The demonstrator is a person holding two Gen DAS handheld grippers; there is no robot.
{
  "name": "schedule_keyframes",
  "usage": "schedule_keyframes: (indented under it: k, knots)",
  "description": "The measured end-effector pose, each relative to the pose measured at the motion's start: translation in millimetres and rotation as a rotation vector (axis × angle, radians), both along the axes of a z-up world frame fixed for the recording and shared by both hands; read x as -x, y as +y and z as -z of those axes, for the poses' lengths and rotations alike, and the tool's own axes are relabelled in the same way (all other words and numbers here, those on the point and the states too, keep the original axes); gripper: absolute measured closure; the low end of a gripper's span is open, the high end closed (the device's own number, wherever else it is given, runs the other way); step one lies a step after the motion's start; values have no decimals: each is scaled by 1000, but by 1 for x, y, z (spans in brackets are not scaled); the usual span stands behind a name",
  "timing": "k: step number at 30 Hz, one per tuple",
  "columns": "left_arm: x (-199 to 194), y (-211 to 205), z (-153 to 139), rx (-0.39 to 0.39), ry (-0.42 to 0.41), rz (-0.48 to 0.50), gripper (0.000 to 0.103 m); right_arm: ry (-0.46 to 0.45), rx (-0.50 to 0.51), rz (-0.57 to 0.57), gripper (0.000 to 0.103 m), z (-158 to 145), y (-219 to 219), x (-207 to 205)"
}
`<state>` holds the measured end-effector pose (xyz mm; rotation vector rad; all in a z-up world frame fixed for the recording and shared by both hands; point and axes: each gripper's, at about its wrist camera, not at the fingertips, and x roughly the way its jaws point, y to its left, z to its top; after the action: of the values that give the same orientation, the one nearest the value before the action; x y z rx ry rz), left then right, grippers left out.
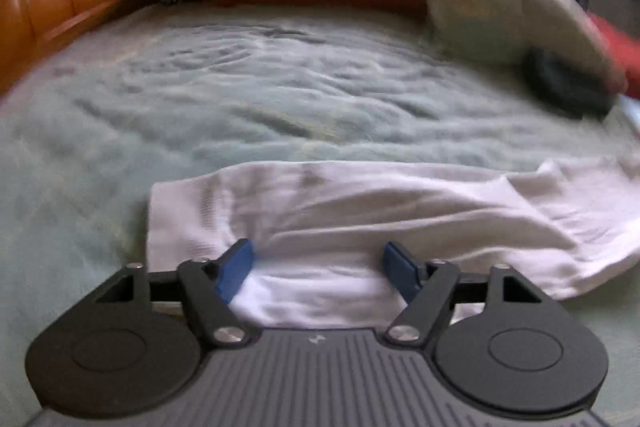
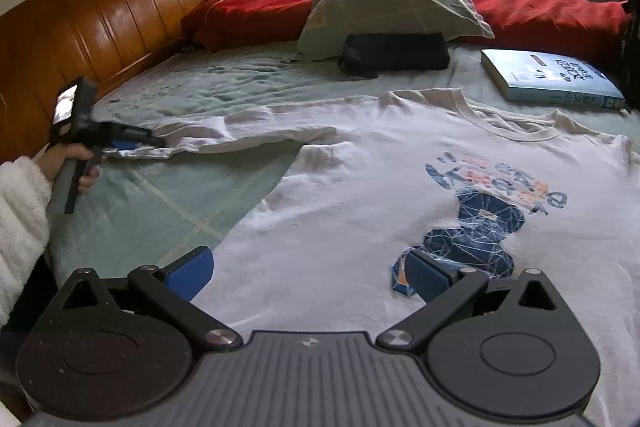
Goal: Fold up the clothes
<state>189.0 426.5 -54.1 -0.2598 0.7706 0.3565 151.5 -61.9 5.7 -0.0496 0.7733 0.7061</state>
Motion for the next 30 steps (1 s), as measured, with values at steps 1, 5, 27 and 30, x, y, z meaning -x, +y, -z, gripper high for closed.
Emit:
schedule_keyframes:
  k: [1, 5, 27, 30]
  knots:
    - [7, 6, -1, 20, -8, -11, 48, 4, 1, 8, 0, 2, -1, -2]
    - [7, 7, -16, 26, 40, -38, 51, 43, -13, 43, 0, 10, -10, -10]
    - [-103, -68, -14, -212, 101, 387, 48, 94, -8, 47, 0, 36, -14, -29]
    - [-103, -68, -7, -246, 94, 412, 48, 97, -5, 46, 0, 38, -13, -30]
